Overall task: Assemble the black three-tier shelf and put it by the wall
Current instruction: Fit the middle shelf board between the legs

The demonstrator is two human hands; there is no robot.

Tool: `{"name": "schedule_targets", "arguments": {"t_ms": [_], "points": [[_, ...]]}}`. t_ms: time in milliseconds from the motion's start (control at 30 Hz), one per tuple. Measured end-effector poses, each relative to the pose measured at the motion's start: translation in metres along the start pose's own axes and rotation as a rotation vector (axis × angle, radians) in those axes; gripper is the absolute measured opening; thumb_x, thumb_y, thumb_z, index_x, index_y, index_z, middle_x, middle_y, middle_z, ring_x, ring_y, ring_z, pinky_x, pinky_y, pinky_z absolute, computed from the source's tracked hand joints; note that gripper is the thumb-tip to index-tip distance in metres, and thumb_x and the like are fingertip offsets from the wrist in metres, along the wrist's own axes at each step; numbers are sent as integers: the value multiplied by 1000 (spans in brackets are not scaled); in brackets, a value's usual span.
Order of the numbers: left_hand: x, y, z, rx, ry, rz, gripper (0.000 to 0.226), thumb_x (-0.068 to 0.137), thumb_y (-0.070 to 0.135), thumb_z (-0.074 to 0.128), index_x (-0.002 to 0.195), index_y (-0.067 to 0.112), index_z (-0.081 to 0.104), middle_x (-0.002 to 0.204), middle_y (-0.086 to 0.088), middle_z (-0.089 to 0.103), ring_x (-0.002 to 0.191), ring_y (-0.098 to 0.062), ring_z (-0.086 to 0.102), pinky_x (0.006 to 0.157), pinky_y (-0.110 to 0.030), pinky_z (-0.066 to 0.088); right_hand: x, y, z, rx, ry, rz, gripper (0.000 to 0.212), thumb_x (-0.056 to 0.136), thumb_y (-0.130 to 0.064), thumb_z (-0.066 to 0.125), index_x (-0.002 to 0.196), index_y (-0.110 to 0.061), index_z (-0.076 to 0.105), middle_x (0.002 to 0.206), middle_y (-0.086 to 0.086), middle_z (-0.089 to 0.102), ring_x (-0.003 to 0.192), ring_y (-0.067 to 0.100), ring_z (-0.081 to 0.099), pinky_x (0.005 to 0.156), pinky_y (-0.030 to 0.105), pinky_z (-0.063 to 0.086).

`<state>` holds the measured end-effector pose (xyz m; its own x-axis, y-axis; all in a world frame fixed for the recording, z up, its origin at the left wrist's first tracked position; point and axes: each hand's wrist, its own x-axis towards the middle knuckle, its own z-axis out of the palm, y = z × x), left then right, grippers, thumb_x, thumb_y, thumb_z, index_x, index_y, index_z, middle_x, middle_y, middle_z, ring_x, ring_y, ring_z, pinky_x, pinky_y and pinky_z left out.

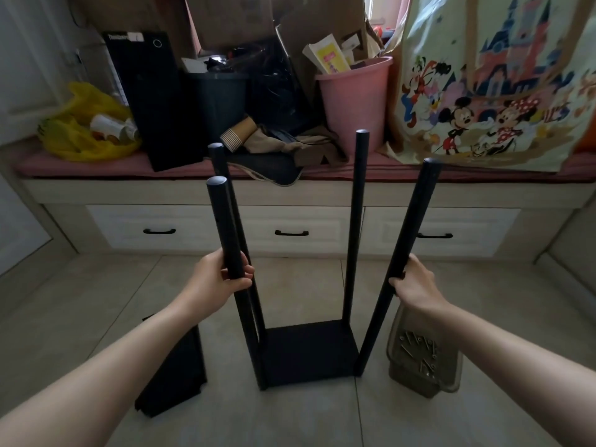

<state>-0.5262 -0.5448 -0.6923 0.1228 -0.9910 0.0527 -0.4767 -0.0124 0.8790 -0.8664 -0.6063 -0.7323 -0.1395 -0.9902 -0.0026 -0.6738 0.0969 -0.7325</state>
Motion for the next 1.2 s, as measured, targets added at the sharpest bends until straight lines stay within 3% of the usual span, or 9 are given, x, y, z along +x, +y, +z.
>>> {"name": "schedule_targets", "arguments": {"t_ms": [467, 633, 767, 833, 900, 1033, 1100, 1200], "points": [[9, -4, 3, 60, 92, 31, 27, 86, 1, 74, 101, 17, 59, 100, -2, 70, 99, -18, 69, 94, -43, 57, 2, -3, 15, -48, -26, -89, 37, 96, -9, 58, 130, -13, 47, 111, 12, 66, 110, 36, 62, 94, 54, 51], [12, -7, 7, 85, 118, 47, 29, 89, 1, 72, 107, 19, 56, 99, -1, 68, 100, -21, 68, 95, -46, 56, 5, -6, 15, -41, -47, -94, 40, 96, -9, 59, 134, -13, 48, 116, 14, 66, 111, 33, 63, 92, 46, 54], [14, -8, 8, 157, 119, 54, 36, 91, 7, 71, 122, 12, 55, 99, 3, 66, 101, -18, 66, 90, -34, 55, 5, -7, 15, -73, -33, -87, 36, 97, -10, 59, 131, -8, 49, 114, 16, 66, 108, 34, 64, 86, 40, 52], [13, -10, 6, 224, 85, 36, 40, 95, 14, 68, 132, 12, 53, 104, 3, 64, 100, -17, 64, 84, -26, 52, 2, -6, 15, -104, -17, -84, 30, 98, -14, 57, 127, -7, 53, 108, 14, 67, 100, 32, 65, 82, 40, 54], [10, -15, 1, 307, -20, -17, 42, 98, 24, 64, 137, 17, 50, 115, 1, 64, 103, -17, 64, 87, -29, 52, -5, -2, 18, -165, 0, -71, 24, 100, -20, 54, 120, -7, 59, 98, 9, 66, 88, 27, 64, 74, 39, 54], [6, -29, -24, 488, -211, -90, 39, 99, 35, 62, 135, 22, 54, 122, 4, 64, 106, -12, 62, 86, -25, 52, -21, 7, 29, -428, -65, -43, 25, 102, -31, 49, 94, -12, 62, 80, 0, 60, 68, 17, 57, 53, 31, 43], [5, -39, -42, 533, -236, -80, 33, 99, 35, 62, 129, 22, 59, 115, 7, 64, 101, -7, 62, 78, -19, 48, -30, 10, 41, -555, -165, -34, 22, 103, -31, 47, 93, -16, 60, 83, -3, 60, 67, 13, 56, 52, 29, 42], [-1, -66, -65, 544, -233, -115, 23, 101, 29, 60, 122, 22, 64, 104, 10, 68, 92, -4, 65, 75, -20, 50, -42, 15, 69, -701, -334, -46, 18, 102, -29, 44, 100, -18, 58, 104, 2, 64, 79, 14, 62, 59, 28, 49]]}}
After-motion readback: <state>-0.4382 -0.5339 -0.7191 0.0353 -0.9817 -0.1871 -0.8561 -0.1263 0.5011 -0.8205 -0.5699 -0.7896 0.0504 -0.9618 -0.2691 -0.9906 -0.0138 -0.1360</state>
